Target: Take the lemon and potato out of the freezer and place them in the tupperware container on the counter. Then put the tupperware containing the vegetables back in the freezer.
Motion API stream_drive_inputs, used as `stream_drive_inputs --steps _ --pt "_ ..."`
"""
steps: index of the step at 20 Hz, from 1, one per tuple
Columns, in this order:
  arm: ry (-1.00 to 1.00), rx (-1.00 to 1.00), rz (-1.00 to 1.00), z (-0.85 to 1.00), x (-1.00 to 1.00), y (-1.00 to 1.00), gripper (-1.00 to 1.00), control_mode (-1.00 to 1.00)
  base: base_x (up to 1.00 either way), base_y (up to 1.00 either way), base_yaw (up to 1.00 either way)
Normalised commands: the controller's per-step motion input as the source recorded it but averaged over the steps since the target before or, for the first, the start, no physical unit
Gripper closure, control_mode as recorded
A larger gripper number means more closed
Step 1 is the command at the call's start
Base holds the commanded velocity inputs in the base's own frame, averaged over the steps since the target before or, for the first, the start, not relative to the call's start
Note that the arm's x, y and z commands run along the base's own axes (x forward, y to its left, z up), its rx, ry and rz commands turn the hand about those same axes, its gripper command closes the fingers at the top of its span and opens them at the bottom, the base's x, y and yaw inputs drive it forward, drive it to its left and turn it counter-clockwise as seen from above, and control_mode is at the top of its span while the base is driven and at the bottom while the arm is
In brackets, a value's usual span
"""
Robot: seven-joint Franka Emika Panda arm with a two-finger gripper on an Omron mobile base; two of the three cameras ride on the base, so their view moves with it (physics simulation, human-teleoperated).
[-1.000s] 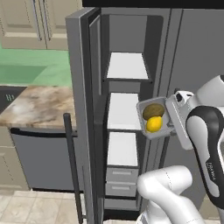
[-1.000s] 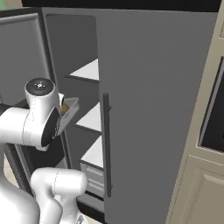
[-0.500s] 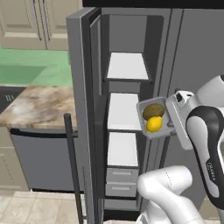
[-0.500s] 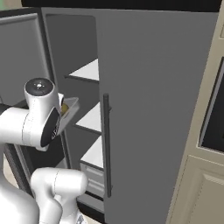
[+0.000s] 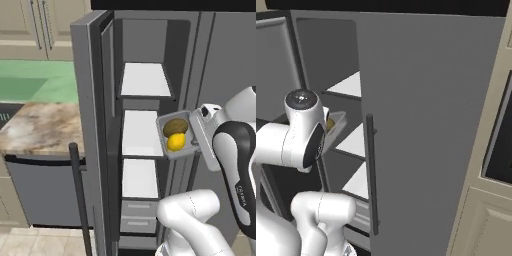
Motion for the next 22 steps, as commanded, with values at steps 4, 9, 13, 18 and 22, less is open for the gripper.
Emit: stream_drive_inputs --steps 4,9,13,18,22 --pt "0.00 0.00 0.00 0.00 0.00 0.00 1.00 1.00 0.02 0.39 -0.09" --pt "0.00 0.00 0.00 0.00 0.00 0.00 1.00 1.00 0.00 0.52 -0.11" --pt "0.00 0.00 0.00 0.00 0.00 0.00 1.00 1.00 0.05 0.41 -0.15" --pt "0.00 0.00 0.00 0.00 0.00 0.00 1.00 1.00 0.23 0.09 -0.14" --pt "0.00 0.00 0.00 0.00 0.00 0.00 1.00 1.00 0.23 0.16 -0.11"
